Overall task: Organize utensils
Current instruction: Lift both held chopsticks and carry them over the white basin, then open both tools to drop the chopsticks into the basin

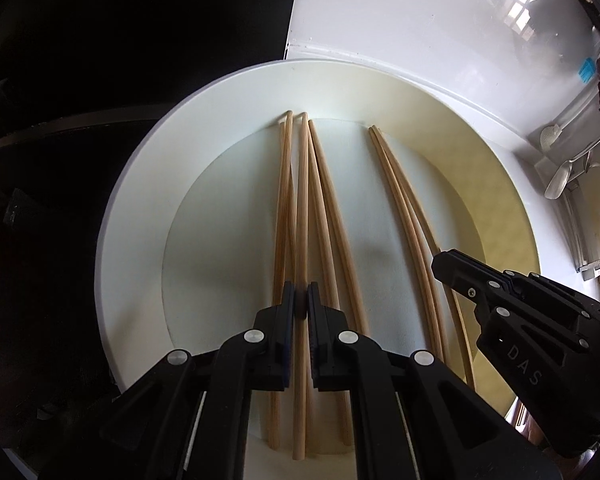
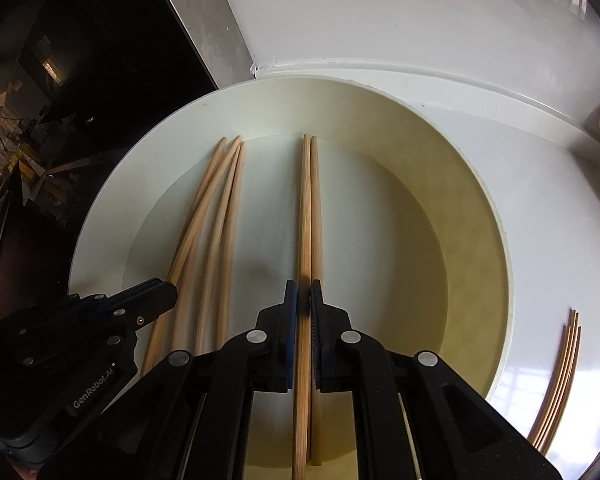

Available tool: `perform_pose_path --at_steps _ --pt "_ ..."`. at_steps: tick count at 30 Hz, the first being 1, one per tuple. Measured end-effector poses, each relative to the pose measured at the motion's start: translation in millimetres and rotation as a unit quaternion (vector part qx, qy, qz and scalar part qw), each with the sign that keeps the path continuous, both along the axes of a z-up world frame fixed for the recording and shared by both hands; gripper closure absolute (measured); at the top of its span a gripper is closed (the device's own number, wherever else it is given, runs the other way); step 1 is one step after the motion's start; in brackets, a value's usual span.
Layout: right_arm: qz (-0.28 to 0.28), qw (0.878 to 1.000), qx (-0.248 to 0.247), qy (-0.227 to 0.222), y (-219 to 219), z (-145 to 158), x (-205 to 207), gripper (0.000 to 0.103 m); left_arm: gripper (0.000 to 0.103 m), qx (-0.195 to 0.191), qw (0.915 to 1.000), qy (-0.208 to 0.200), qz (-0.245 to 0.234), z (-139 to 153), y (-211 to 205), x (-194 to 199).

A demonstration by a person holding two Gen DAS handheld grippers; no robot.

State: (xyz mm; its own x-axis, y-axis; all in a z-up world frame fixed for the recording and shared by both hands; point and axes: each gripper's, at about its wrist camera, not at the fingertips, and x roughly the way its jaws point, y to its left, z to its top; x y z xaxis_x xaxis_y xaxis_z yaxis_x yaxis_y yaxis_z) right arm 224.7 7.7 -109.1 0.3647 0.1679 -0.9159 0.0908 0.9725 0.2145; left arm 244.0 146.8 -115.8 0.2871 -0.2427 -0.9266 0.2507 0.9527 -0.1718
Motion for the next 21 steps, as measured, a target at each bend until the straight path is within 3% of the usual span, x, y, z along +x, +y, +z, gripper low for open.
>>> perform_pose_path --at_steps 5,9,11,13,14,16,21 --pt "0.001 1.000 0.000 0.009 2 -7 4 0.095 0.096 -0.002 0.9999 0.011 0.003 -4 2 1" --pt "-0.001 1.000 -0.005 0.001 1 -4 3 0.086 0.095 0.002 1.0000 0.005 0.007 -2 2 0" --pt "-0.003 1.000 -0.008 -0.004 0 0 1 0.086 0.091 0.005 0.9999 0.001 0.009 0 4 0" --pt "-0.004 1.000 -0.008 -0.011 -2 5 -1 0.083 0.072 0.005 0.9999 -0.007 0.014 3 6 -2" --pt "-0.005 1.000 -0.009 -0.014 -3 7 -4 0.080 0.068 0.006 0.9998 -0.012 0.017 5 7 -3" --pt "-0.007 1.000 -0.010 -0.019 -5 12 -6 0.078 0.047 0.007 0.9995 -0.022 0.022 11 10 -5" --pt "-0.013 0.999 -0.010 -0.034 -8 24 -14 0.073 0.035 0.003 0.9987 -0.041 0.032 23 9 -9"
